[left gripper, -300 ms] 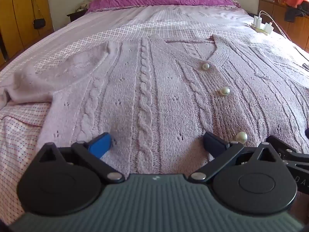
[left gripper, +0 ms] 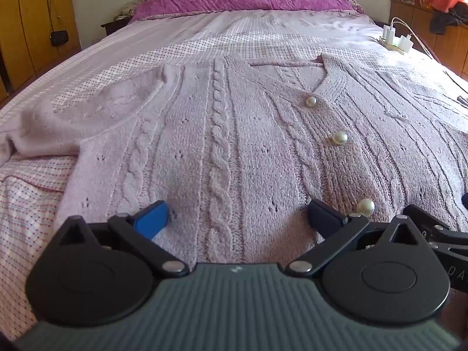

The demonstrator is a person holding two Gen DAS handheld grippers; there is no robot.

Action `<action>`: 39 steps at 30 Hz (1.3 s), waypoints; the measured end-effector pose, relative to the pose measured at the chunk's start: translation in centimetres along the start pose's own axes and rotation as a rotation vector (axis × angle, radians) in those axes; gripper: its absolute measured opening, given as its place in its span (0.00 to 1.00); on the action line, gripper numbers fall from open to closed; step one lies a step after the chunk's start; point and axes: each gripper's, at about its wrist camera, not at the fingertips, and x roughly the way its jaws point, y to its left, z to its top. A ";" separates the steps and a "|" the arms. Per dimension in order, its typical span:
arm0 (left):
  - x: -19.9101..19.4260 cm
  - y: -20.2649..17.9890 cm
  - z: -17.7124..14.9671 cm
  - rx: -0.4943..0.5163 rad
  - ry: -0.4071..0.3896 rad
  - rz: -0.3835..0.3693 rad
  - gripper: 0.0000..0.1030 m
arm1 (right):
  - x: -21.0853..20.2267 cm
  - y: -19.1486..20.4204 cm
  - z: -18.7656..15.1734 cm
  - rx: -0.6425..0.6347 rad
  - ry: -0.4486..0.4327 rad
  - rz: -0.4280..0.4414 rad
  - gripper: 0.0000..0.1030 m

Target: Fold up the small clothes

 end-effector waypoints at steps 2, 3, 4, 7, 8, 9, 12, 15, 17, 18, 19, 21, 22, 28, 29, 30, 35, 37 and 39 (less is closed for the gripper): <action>-0.1 0.0 0.0 0.001 0.001 -0.001 1.00 | -0.1 0.0 0.0 0.002 0.000 0.002 1.00; -0.2 0.0 -0.1 0.001 0.001 -0.001 1.00 | 0.0 0.0 0.0 0.002 0.000 0.004 1.00; 0.0 0.0 0.0 -0.001 0.001 0.000 1.00 | 0.0 0.0 0.0 0.001 -0.001 0.005 1.00; -0.2 0.1 -0.1 -0.001 0.002 -0.001 1.00 | -0.1 -0.2 0.0 0.001 -0.001 0.010 1.00; 0.0 0.0 0.0 -0.001 0.001 -0.001 1.00 | -0.1 -0.2 0.0 0.001 -0.002 0.010 1.00; 0.0 0.0 0.0 -0.001 0.000 -0.002 1.00 | -0.1 -0.2 0.0 0.001 -0.001 0.010 1.00; -0.2 -0.1 -0.1 0.003 -0.002 -0.002 1.00 | 0.0 -0.2 0.0 0.001 0.001 0.009 1.00; -0.1 -0.1 0.1 0.006 0.012 0.000 1.00 | 0.1 0.0 0.2 -0.011 0.021 0.003 1.00; 0.0 0.0 0.2 0.004 0.017 -0.002 1.00 | 0.2 0.1 0.3 -0.013 0.030 -0.002 1.00; 0.0 0.0 0.1 0.005 0.016 -0.002 1.00 | 0.3 0.1 0.4 -0.015 0.033 -0.003 1.00; 0.0 0.0 0.1 0.006 0.015 -0.001 1.00 | 0.2 0.1 0.4 -0.016 0.033 -0.003 1.00; -0.1 0.0 0.1 0.008 0.017 0.001 1.00 | 0.2 0.1 0.4 -0.016 0.035 -0.003 1.00; -0.1 0.0 0.2 0.011 0.019 0.002 1.00 | 0.3 0.1 0.5 -0.018 0.036 -0.002 1.00; 0.3 -0.1 0.5 0.008 0.022 -0.001 1.00 | 0.4 0.0 0.9 -0.017 0.062 0.009 1.00; 0.3 -0.1 0.5 0.007 0.021 -0.001 1.00 | 0.4 0.0 0.9 -0.019 0.064 0.010 1.00; 0.3 -0.1 0.5 0.006 0.022 -0.001 1.00 | 0.4 -0.1 0.9 -0.020 0.066 0.012 1.00; -0.3 0.2 0.7 -0.003 0.034 -0.011 1.00 | 0.1 -0.3 1.2 -0.035 0.075 0.037 1.00; -0.5 0.3 0.8 -0.008 0.045 -0.008 1.00 | -0.1 -0.5 1.4 -0.029 0.080 0.050 1.00; -0.7 0.4 0.9 -0.016 0.059 -0.010 1.00 | -0.3 -0.6 1.4 -0.025 0.081 0.061 1.00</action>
